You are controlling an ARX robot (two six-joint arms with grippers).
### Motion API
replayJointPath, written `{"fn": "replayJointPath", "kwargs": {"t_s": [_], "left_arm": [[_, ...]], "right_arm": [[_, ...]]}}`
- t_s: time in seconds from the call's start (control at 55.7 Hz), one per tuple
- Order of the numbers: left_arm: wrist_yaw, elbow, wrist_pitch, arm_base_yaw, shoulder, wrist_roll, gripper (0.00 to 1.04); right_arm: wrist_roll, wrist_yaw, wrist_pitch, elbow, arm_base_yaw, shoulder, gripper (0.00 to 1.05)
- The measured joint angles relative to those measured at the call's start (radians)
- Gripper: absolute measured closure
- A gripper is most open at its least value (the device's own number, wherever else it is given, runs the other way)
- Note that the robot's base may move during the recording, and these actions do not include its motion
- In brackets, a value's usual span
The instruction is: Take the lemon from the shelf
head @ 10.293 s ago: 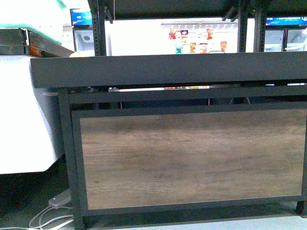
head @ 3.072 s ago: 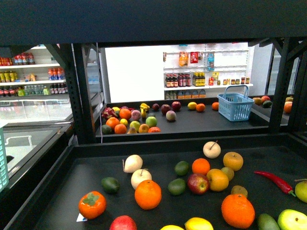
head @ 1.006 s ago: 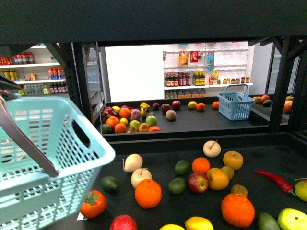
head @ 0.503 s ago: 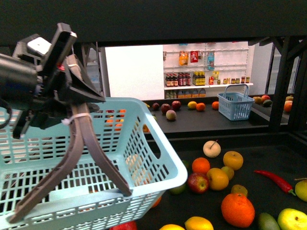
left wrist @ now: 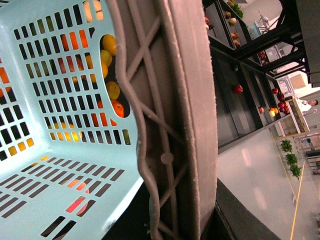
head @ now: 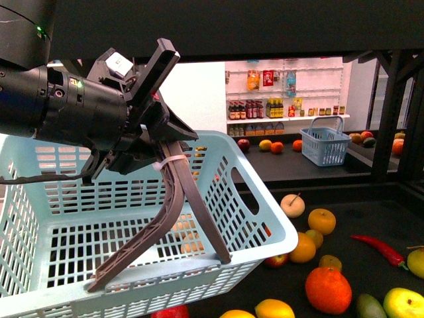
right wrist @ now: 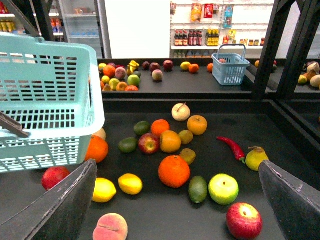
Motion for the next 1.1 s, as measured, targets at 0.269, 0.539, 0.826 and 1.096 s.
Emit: {"fn": "replayJointPath", "kwargs": {"t_s": [0.269,0.539,0.826,1.096], "left_arm": [[-0.005,0.000,0.000,0.000,0.000,0.001,0.89],[-0.004,0.000,0.000,-0.001,0.000,-0.002,0.89],[-0.006,0.000,0.000,-0.001,0.004,-0.002,0.89],[-0.004,0.000,0.000,-0.001,0.004,-0.002,0.89]], "right_arm": [[0.037,-0.008,-0.128,0.063,-0.037,0.256,0.07],[0.022,-0.163,0.214,0.228,-0.096,0.958,0.07],[-0.187,-0.330,0.536,0.513,-0.168,1.764,0.07],[-0.373,-0.388,0.653,0.673,-0.142,2.132,0.07]]}}
